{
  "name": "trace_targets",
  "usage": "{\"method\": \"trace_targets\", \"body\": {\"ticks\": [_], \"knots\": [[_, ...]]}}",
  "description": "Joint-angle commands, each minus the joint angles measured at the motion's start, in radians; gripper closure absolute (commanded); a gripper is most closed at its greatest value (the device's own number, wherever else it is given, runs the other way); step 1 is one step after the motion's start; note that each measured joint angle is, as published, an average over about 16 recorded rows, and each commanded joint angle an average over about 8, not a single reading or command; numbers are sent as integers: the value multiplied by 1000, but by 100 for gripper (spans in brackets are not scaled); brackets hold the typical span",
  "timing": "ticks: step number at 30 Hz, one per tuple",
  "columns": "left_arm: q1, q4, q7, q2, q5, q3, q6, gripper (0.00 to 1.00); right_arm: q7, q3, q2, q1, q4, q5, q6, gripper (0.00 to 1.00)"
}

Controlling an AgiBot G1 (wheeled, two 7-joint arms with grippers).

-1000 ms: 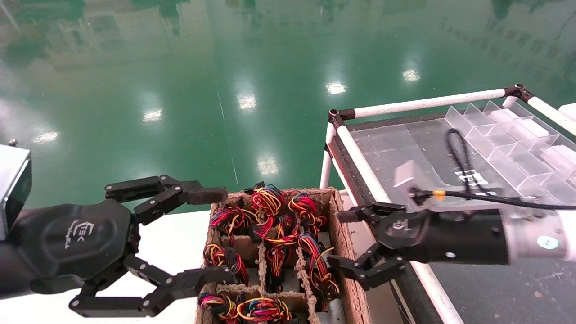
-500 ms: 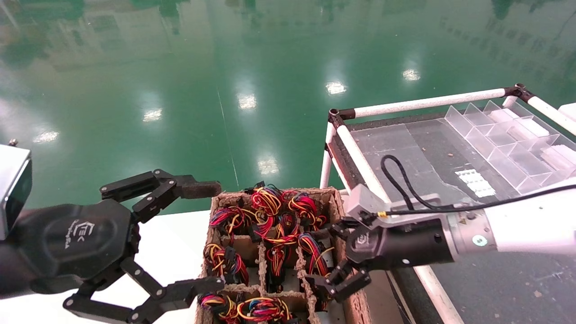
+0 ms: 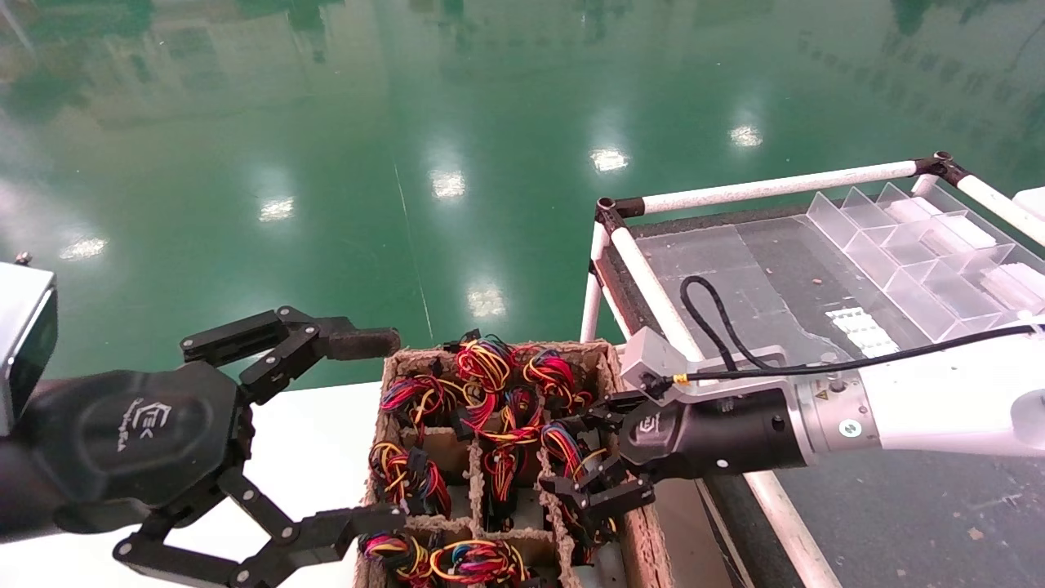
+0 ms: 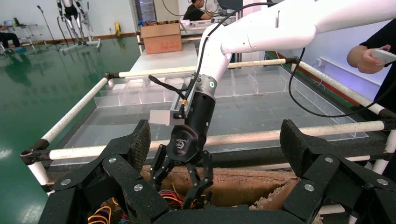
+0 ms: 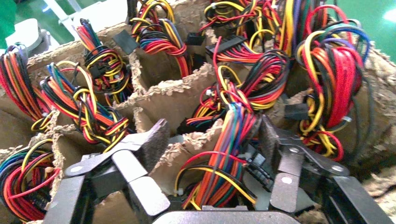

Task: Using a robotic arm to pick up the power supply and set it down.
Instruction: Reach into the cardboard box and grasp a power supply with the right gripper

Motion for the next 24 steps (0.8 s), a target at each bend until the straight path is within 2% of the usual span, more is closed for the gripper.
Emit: {"method": "trace_targets", "body": {"ticks": [1,24], "knots": [[0,0,0,0,0,0,0,0,-11,0,-4,7,-24,1,0,100],[0,0,0,0,0,0,0,0,-82,-2,-25,28,-160,8,8,100]]}}
